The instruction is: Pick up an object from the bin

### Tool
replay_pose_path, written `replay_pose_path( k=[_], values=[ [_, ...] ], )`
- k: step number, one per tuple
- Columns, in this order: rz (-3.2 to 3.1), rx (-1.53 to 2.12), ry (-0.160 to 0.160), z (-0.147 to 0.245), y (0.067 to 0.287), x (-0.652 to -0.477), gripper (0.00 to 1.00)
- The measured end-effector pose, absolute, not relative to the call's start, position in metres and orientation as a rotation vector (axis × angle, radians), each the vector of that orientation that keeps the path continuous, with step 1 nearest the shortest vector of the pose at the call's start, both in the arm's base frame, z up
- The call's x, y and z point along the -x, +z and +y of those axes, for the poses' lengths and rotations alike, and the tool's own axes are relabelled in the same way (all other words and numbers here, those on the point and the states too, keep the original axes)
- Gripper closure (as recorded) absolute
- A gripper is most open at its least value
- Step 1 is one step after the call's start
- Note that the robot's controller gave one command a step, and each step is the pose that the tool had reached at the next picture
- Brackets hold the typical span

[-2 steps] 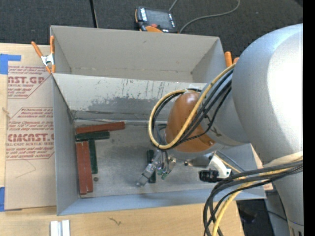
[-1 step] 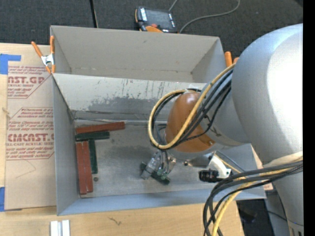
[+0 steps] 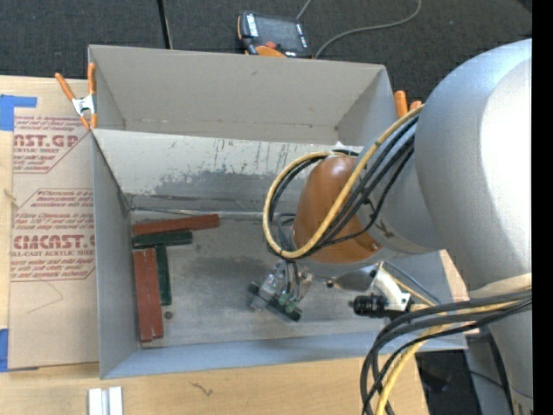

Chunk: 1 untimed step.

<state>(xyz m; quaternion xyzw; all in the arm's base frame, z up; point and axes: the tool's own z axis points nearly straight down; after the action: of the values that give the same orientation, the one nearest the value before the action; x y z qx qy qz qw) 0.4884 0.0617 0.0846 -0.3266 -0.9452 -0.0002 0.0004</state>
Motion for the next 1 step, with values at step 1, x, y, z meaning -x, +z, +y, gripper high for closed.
replay_pose_path(
  k=[1],
  values=[
    [-2.969, 1.026, -0.001, 0.0617, 0.0956, -0.4882, 1.00]
  ],
)
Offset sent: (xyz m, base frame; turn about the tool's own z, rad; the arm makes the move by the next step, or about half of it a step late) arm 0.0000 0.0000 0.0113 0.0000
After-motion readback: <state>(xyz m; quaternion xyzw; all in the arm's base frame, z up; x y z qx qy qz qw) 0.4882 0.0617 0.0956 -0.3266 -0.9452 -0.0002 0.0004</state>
